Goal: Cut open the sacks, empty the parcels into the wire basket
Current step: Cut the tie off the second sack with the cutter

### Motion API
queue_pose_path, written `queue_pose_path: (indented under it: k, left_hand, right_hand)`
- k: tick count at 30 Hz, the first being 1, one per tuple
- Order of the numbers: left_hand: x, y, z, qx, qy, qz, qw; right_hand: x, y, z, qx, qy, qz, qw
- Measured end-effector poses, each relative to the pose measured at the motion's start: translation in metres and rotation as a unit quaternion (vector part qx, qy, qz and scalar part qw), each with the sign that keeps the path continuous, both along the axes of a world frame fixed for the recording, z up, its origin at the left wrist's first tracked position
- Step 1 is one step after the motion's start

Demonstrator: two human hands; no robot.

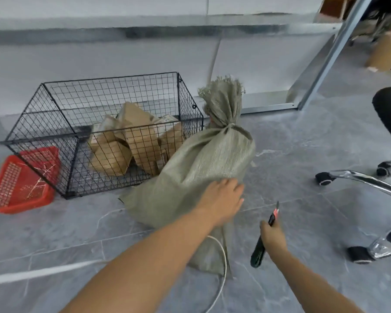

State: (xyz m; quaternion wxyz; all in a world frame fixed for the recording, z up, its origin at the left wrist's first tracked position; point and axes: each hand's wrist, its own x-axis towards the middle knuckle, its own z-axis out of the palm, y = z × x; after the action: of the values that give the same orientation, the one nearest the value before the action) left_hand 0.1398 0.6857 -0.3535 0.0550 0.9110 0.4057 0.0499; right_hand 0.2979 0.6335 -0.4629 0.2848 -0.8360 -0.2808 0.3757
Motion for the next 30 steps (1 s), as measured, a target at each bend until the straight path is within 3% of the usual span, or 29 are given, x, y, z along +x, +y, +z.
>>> queue_pose_path:
  k: [5,8,11,14,19,22,24,26,30]
  left_hand:
    - [-0.008,0.061,0.058,0.054,-0.031,0.113,0.992]
    - [-0.019,0.090,0.069,0.007,-0.026,0.227,0.973]
    - [-0.034,0.107,0.064,-0.083,-0.025,0.315,0.945]
    - [-0.048,0.111,0.049,-0.153,-0.051,0.306,0.938]
    - [-0.075,0.095,0.024,-0.171,-0.025,0.272,0.947]
    - [-0.092,0.085,0.018,-0.188,-0.045,0.260,0.946]
    - [-0.107,0.079,0.022,-0.179,-0.090,0.268,0.942]
    - [-0.125,0.075,0.033,-0.159,-0.117,0.286,0.938]
    - [-0.162,0.058,0.060,-0.151,-0.174,0.320,0.919]
  right_hand:
    - [-0.008,0.088,0.105,0.162,-0.007,0.039,0.986]
    - [-0.027,0.115,0.146,0.212,-0.037,0.122,0.969]
    - [-0.043,0.129,0.158,0.180,-0.071,0.158,0.968]
    - [-0.055,0.131,0.157,0.170,-0.091,0.179,0.965]
    - [-0.074,0.127,0.158,0.181,-0.108,0.210,0.955]
    - [-0.080,0.122,0.164,0.201,-0.037,0.190,0.960]
    - [-0.087,0.116,0.171,0.215,0.072,0.156,0.961]
    - [-0.095,0.109,0.181,0.230,0.191,0.143,0.943]
    - [-0.127,0.088,0.204,0.236,0.334,0.190,0.892]
